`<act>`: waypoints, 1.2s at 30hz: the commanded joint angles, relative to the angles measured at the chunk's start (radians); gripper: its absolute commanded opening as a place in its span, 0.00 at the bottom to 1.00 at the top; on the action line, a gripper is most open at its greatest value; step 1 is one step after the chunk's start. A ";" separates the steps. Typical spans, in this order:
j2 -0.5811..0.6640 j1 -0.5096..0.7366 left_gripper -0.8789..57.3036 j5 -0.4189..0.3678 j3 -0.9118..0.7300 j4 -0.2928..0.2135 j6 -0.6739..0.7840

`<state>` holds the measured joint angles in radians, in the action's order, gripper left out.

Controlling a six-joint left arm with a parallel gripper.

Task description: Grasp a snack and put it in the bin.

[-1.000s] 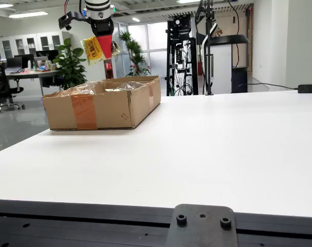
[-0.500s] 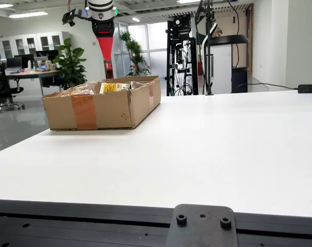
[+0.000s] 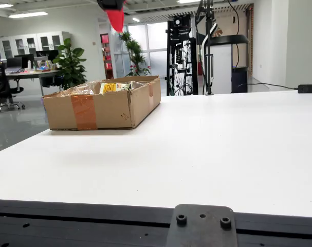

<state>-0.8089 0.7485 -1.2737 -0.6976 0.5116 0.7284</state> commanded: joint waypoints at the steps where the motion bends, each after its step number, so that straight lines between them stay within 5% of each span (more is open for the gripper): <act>1: 0.153 0.070 0.04 0.000 -0.168 -0.001 0.021; 18: 0.564 0.353 0.01 0.080 -0.717 -0.061 0.055; 36: 0.594 0.409 0.01 0.159 -0.771 -0.313 -0.311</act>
<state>-0.2117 1.1612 -1.1113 -1.4718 0.2174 0.4599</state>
